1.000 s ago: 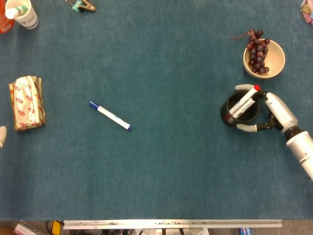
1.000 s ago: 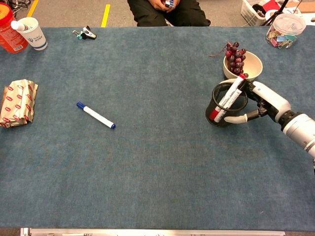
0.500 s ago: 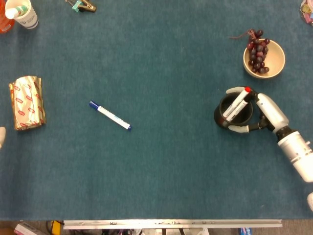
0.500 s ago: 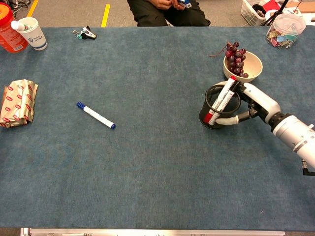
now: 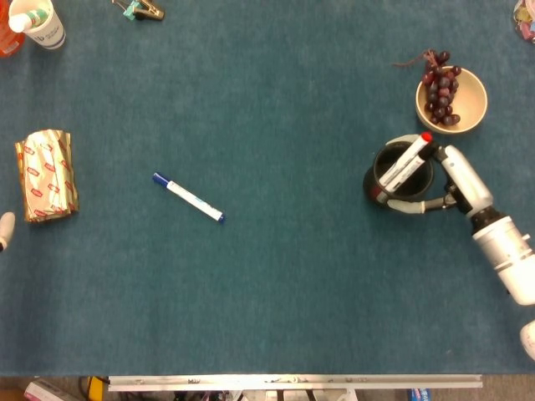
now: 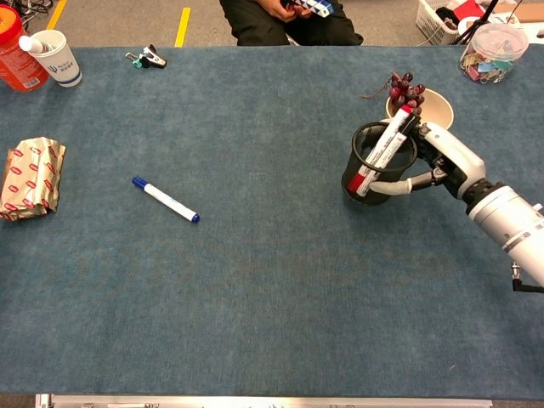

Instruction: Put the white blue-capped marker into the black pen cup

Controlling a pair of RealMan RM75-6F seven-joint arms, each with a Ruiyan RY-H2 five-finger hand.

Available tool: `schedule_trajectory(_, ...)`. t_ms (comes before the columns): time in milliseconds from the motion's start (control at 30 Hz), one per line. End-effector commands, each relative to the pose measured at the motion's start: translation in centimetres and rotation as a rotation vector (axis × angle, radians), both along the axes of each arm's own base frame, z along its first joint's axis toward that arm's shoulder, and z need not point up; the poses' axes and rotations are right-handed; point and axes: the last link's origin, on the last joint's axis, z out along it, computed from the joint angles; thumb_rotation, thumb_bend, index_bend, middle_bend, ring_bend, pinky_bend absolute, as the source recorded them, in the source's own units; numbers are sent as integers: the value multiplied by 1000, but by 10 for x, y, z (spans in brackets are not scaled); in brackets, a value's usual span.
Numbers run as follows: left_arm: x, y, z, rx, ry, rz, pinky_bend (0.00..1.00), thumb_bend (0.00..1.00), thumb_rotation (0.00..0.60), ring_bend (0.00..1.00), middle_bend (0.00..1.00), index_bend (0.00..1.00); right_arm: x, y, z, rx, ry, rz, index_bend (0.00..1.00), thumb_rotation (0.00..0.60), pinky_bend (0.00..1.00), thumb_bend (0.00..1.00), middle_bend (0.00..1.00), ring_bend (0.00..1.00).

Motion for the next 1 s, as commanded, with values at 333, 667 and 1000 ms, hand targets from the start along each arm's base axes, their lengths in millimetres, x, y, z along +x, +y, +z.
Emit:
schedule_trajectory(333, 1, 34, -9, -176, 80, -109, 52, 282, 600, 0, 50, 163, 15, -1, 65, -93, -96, 13, 394, 600, 313, 317, 417, 322)
schedule_trajectory(667, -9, 70, -42, -413, 118, -239, 106, 282, 600, 110, 195, 315, 24, 1, 119, -158, -133, 9, 405, 600, 353, 347, 430, 357)
schedule_trajectory(1000, -4, 109, -92, -568, 238, -415, 107, 281, 600, 119, 211, 331, 19, 11, 148, -200, -126, -15, 411, 600, 358, 346, 430, 357)
